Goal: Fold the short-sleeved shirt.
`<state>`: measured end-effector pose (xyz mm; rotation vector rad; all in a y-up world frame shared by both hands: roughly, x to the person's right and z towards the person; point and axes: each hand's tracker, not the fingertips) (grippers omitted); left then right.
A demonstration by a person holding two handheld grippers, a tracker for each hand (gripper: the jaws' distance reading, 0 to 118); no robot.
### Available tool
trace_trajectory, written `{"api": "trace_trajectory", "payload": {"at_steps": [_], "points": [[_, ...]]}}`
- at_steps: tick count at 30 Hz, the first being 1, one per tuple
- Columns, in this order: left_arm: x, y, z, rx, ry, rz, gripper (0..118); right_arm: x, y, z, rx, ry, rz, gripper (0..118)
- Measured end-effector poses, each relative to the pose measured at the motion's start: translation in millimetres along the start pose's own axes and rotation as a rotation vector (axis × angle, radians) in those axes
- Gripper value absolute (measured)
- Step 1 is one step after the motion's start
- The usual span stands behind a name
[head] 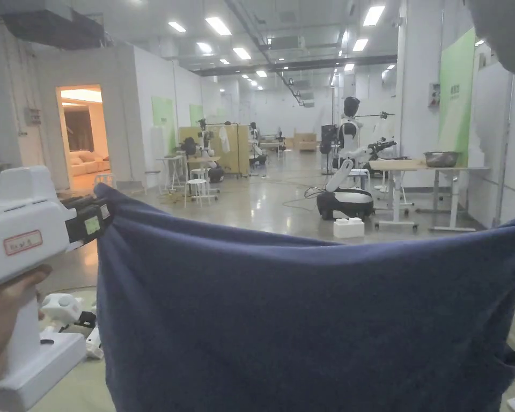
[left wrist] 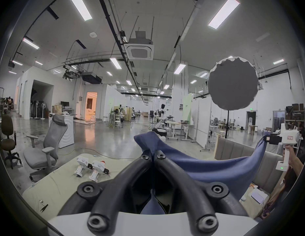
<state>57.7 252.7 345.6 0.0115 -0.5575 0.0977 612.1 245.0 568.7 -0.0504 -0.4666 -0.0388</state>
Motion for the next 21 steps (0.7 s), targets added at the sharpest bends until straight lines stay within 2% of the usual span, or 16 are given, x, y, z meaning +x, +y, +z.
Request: {"api": "trace_trajectory", "payload": {"at_steps": [6, 13, 17, 19, 21], "points": [[-4.1, 16.5, -35.8, 0.018, 0.018, 0.028, 0, -12.9, 33.2, -31.9, 0.020, -0.034, 0.044, 1], [-5.3, 17.3, -85.9, -0.011, 0.035, 0.005, 0, -18.8, 39.6, -71.6, 0.011, -0.057, 0.084, 1], [-6.2, 12.3, -116.6, -0.023, 0.051, 0.002, 0, -20.2, 40.8, -98.4, 0.008, -0.071, 0.088, 1], [-5.4, 8.1, -130.5, -0.016, 0.067, -0.006, 0, -20.2, 39.0, -107.7, 0.031, -0.074, 0.029, 1], [-7.9, 6.4, -149.3, -0.036, 0.078, 0.002, 0, -21.6, 39.0, -121.5, 0.037, -0.070, 0.028, 1]]}}
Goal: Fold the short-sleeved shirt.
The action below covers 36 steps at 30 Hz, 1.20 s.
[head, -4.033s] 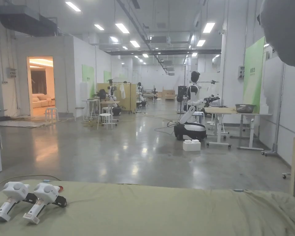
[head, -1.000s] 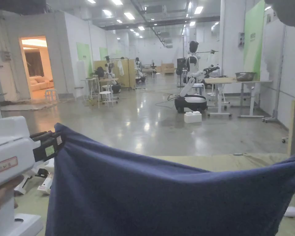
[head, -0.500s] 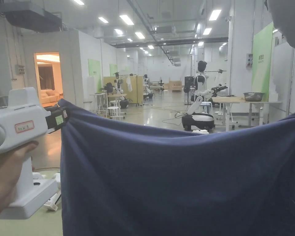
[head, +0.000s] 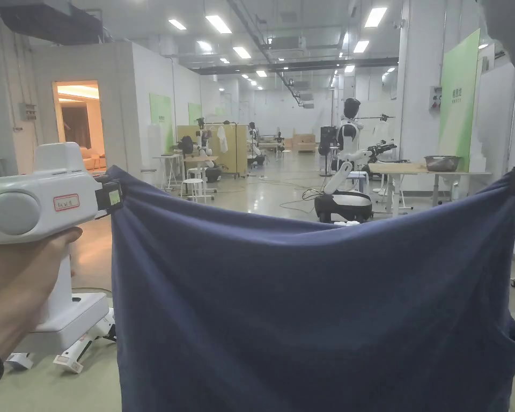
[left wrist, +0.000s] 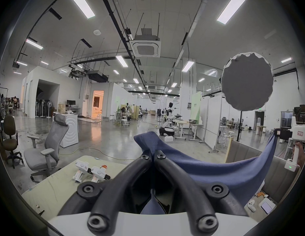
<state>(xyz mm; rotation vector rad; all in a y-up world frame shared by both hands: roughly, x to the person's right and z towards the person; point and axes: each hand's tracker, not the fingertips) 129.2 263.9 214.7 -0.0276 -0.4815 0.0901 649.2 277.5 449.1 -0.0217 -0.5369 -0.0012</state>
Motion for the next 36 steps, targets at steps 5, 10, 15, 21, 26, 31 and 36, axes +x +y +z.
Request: {"api": "trace_trajectory", "payload": {"at_steps": [5, 10, 15, 21, 26, 31, 36], "points": [[1.8, -6.6, -46.5, -0.029, 0.046, 0.008, 0, -5.2, -1.4, -45.0, -0.009, -0.034, 0.022, 1], [6.0, -13.3, -88.8, -0.057, 0.060, 0.009, 0, -12.2, -1.8, -92.9, -0.041, -0.042, 0.006, 1], [5.6, -29.2, -129.2, -0.080, 0.102, 0.029, 0, -24.2, -12.0, -135.5, -0.045, -0.086, 0.069, 1], [7.2, -46.3, -166.6, -0.108, 0.105, -0.028, 0, -29.9, -12.1, -171.1, -0.034, -0.093, 0.076, 1], [11.4, -61.1, -174.9, -0.100, 0.095, -0.011, 0, -34.6, -23.9, -170.8, -0.044, -0.094, 0.056, 1], [17.7, -111.2, -174.9, -0.186, 0.057, -0.043, 0, -31.5, -79.2, -168.5, -0.144, -0.081, 0.026, 1], [18.2, -176.7, -159.0, -0.262, 0.060, -0.037, 0, -24.9, -148.7, -153.2, -0.251, -0.063, 0.018, 1]]}}
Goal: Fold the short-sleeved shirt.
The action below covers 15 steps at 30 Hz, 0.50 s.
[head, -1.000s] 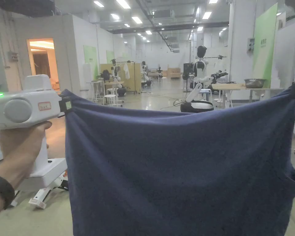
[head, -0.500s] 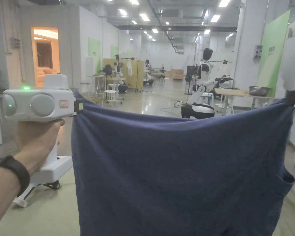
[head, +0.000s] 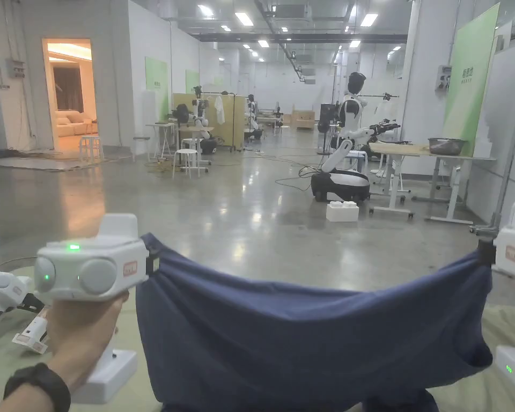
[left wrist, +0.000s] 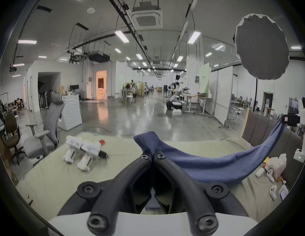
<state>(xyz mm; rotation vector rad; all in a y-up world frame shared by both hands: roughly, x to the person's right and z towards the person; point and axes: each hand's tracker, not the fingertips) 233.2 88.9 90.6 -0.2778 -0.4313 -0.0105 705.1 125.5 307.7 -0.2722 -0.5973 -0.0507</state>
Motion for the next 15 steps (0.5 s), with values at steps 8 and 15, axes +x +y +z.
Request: {"api": "trace_trajectory", "payload": {"at_steps": [8, 15], "points": [[-26.2, -87.1, 43.4, -0.006, -0.058, 0.082, 0, 31.7, -89.4, 54.2, -0.080, 0.044, -0.034, 1], [-47.0, -183.9, 154.4, -0.059, -0.156, 0.135, 0, 73.1, -201.6, 161.9, -0.135, 0.091, -0.160, 1]]}}
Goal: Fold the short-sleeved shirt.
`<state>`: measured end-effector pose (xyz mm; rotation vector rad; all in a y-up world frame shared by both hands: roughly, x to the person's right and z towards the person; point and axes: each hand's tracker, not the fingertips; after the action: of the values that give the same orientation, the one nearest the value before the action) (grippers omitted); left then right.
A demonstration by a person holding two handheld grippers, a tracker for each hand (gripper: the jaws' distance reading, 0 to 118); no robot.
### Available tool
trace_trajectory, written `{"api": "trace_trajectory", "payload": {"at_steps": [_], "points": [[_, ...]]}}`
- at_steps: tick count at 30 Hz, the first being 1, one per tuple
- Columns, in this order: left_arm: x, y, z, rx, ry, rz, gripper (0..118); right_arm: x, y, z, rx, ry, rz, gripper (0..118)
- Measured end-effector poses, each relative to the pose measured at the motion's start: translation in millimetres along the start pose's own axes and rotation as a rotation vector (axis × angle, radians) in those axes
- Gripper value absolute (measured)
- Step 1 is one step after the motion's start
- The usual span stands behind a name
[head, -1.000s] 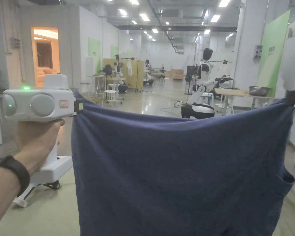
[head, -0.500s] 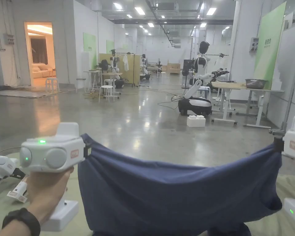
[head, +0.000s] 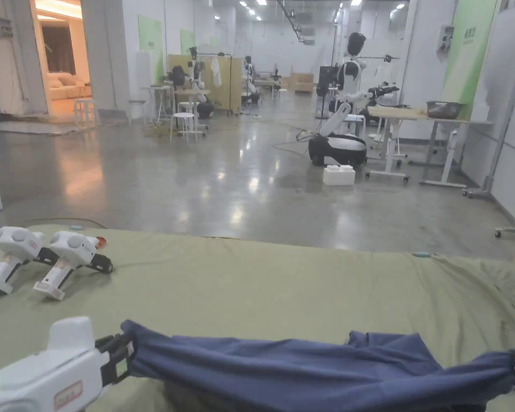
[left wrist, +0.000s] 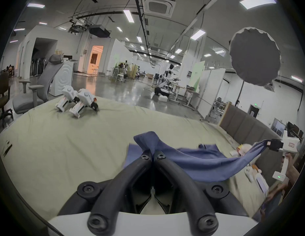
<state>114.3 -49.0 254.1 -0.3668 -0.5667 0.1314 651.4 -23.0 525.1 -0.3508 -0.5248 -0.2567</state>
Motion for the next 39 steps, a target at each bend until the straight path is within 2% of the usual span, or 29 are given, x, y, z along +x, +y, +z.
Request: {"api": "trace_trajectory", "payload": {"at_steps": [2, 5, 7, 12, 14, 15, 17, 20, 22, 28, 29, 30, 31, 32, 33, 34, 36, 39], "points": [[-4.6, -26.8, 30.0, -0.013, -0.021, 0.036, 0, 10.9, -34.1, 26.2, -0.031, -0.005, -0.028, 1], [-6.7, -63.4, 68.9, -0.043, -0.010, 0.038, 0, 29.5, -79.9, 57.0, -0.083, -0.015, -0.001, 1], [-12.1, -84.9, 90.3, -0.075, -0.006, 0.057, 0, 38.2, -108.3, 80.5, -0.114, -0.005, -0.013, 1], [-24.4, -131.7, 129.5, -0.166, 0.019, 0.084, 0, 51.1, -160.4, 116.6, -0.192, -0.020, -0.048, 1], [-26.8, -147.3, 142.1, -0.166, 0.049, 0.128, 0, 51.7, -177.3, 123.7, -0.228, -0.016, -0.034, 1], [-27.7, -155.5, 147.0, -0.179, 0.026, 0.152, 0, 52.2, -184.0, 125.7, -0.243, -0.023, -0.026, 1], [-28.3, -164.2, 152.2, -0.189, 0.059, 0.119, 0, 54.1, -195.6, 129.7, -0.265, -0.031, -0.015, 1], [-37.0, -168.6, 157.4, -0.213, 0.057, 0.150, 0, 63.6, -205.2, 133.0, -0.276, -0.043, -0.084, 1], [-36.7, -169.7, 162.6, -0.206, 0.051, 0.156, 0, 63.1, -209.1, 141.2, -0.275, -0.038, -0.090, 1], [-37.0, -181.6, 155.3, -0.250, 0.063, 0.128, 0, 63.7, -221.4, 138.0, -0.318, -0.037, -0.060, 1], [-38.1, -184.2, 153.7, -0.249, 0.066, 0.128, 3, 63.5, -222.6, 136.5, -0.325, -0.034, -0.056, 2], [-41.0, -185.8, 152.4, -0.257, 0.055, 0.141, 17, 63.9, -224.2, 134.6, -0.331, -0.027, -0.046, 5], [-42.9, -186.7, 152.1, -0.260, 0.048, 0.147, 34, 64.3, -225.4, 132.1, -0.346, -0.021, -0.029, 15], [-43.6, -187.5, 152.1, -0.262, 0.058, 0.146, 55, 64.9, -226.7, 131.3, -0.356, -0.031, -0.015, 33], [-44.8, -186.3, 152.0, -0.270, 0.095, 0.136, 78, 66.4, -228.1, 131.4, -0.359, -0.038, -0.013, 59], [-45.6, -183.4, 152.1, -0.285, 0.136, 0.119, 84, 68.4, -226.9, 131.2, -0.369, -0.044, -0.008, 70], [-45.8, -168.8, 161.0, -0.246, 0.180, 0.073, 84, 69.1, -218.1, 136.4, -0.351, -0.052, 0.017, 71], [-35.5, -131.1, 188.9, -0.057, 0.181, -0.022, 85, 62.9, -188.6, 153.0, -0.263, -0.052, 0.073, 71]]}}
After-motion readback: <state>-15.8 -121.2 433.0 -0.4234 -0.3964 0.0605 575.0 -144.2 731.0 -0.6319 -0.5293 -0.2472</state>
